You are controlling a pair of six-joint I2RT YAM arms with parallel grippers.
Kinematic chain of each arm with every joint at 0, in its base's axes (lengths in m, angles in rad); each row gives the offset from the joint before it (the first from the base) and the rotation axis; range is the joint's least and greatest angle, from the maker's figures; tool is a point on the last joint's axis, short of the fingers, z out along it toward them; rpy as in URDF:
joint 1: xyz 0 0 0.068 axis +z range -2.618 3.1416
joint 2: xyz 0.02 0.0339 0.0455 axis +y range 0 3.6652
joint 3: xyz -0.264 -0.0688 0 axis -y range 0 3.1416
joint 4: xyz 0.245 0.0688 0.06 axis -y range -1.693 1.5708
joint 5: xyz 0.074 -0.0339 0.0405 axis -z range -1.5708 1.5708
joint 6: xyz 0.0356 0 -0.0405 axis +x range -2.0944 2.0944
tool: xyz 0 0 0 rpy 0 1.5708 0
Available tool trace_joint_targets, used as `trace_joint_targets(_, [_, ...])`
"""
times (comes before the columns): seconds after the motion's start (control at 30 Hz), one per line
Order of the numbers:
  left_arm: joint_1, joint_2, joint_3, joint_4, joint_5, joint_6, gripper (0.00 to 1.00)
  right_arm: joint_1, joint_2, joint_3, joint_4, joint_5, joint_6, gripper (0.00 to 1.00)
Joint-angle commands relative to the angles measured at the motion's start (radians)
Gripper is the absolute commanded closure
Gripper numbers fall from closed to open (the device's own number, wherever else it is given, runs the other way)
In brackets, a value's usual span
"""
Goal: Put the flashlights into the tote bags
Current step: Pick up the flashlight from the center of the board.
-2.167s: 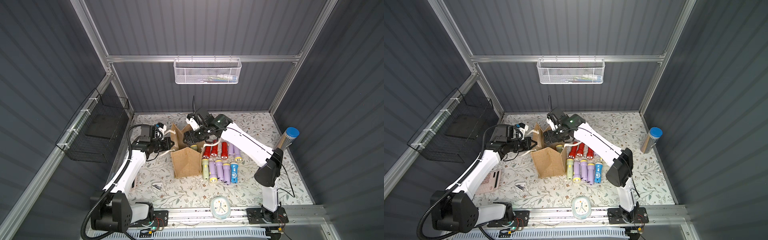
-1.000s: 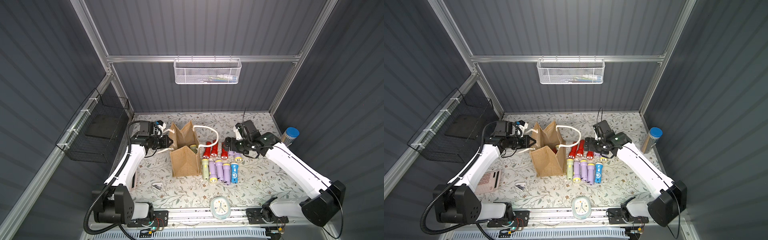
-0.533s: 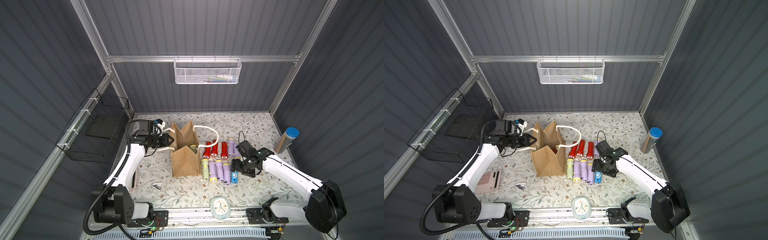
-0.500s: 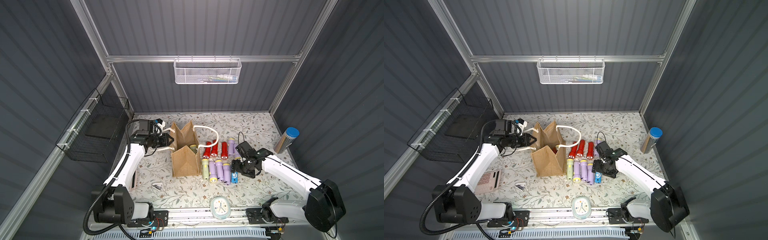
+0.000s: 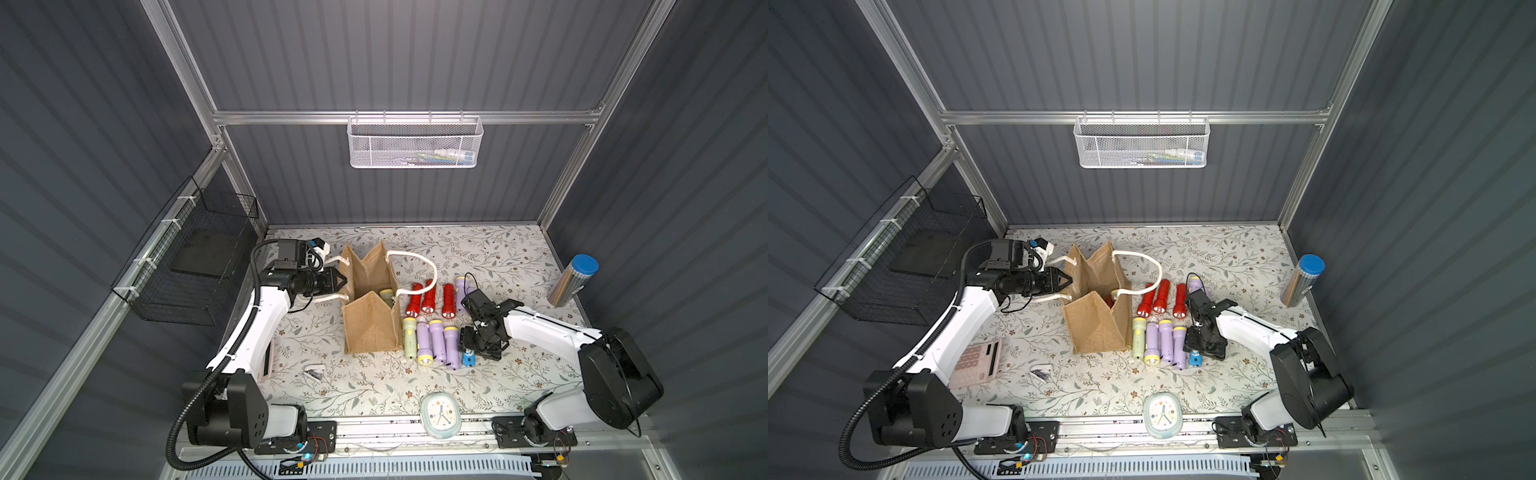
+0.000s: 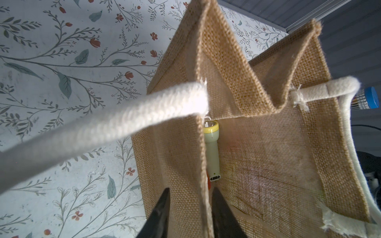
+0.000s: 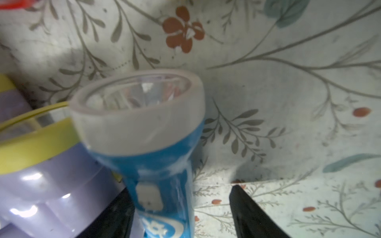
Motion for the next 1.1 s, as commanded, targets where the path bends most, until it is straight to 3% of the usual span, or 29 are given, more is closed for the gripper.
trace_joint_targets(0.0, [0.008,0.001,0.032,-0.028,-0.007,-0.013,0.66,0.001,0.024,-0.018,0.002,0.033,-0.004,0.31])
trace_joint_targets(0.3, [0.008,0.000,0.035,-0.033,-0.012,-0.013,0.66,0.015,0.040,-0.053,0.027,0.052,0.011,0.57])
trace_joint_targets(0.4, [0.008,0.005,0.034,-0.031,-0.013,-0.013,0.66,0.015,0.044,-0.052,0.038,0.048,0.006,0.70])
trace_joint_targets(0.5, [0.008,0.009,0.035,-0.032,-0.012,-0.014,0.66,0.014,0.034,-0.052,0.046,0.043,0.002,0.74])
trace_joint_targets(0.8, [0.008,0.022,0.041,-0.023,-0.004,-0.022,0.68,0.015,-0.109,-0.013,-0.027,0.073,0.009,0.99])
trace_joint_targets(1.07, [0.008,0.027,0.039,-0.014,0.005,-0.027,0.86,0.017,-0.225,0.250,-0.150,0.114,-0.037,1.00])
